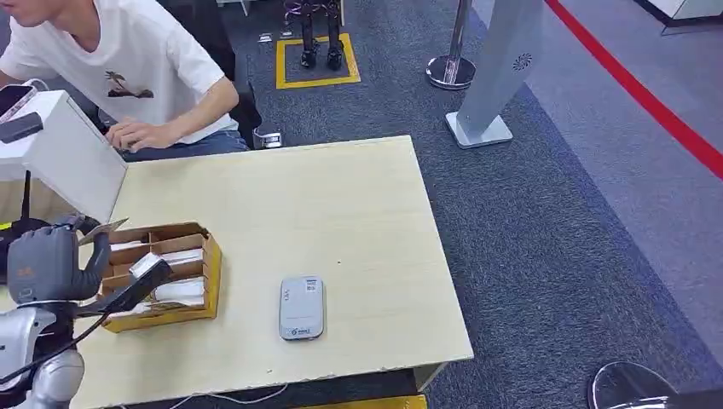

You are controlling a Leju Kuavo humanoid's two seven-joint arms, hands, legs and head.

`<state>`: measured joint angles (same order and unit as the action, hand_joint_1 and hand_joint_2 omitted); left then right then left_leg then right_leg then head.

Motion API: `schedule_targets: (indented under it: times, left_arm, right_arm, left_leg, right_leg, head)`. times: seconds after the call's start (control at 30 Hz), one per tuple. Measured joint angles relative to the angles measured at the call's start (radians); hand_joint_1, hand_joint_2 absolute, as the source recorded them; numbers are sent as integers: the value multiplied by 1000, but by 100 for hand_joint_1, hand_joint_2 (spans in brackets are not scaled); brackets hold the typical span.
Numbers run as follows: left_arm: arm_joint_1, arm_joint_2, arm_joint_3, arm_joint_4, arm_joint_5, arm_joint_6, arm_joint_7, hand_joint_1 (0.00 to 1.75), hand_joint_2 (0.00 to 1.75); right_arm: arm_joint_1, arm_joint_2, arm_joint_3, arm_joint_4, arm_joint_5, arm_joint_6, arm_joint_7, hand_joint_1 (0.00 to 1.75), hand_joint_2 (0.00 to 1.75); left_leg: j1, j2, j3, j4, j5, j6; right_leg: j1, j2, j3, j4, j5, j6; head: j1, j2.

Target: Pass the card to the sensor for recognition and then transmit it.

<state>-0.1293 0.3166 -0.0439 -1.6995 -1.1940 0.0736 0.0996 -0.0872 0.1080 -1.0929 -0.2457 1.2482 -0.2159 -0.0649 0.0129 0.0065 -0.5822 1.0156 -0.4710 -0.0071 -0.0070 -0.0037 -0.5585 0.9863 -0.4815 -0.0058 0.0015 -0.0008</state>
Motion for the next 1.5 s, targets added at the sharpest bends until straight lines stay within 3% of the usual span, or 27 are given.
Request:
schedule_targets:
  times: [0.43,0.8,1.5]
  left_arm:
    - [-108,-70,-234,69,-66,-5,-18,175,175]
    - [-53,-146,-389,86,-81,42,-9,175,175]
    - [28,-231,-412,171,-43,90,10,175,175]
  right_arm:
    - [-38,13,13,0,7,12,-10,0,0]
    - [-51,22,22,0,-3,9,-11,0,0]
    - [-50,23,31,0,-14,6,0,0,0]
  left_leg:
    - [0,0,0,0,0,0]
    - [0,0,0,0,0,0]
    - [0,0,0,0,0,0]
  right_leg:
    - [0,0,0,0,0,0]
    - [0,0,0,0,0,0]
    - [0,0,0,0,0,0]
  head:
    - [0,0]
    - [0,0]
    - [0,0]
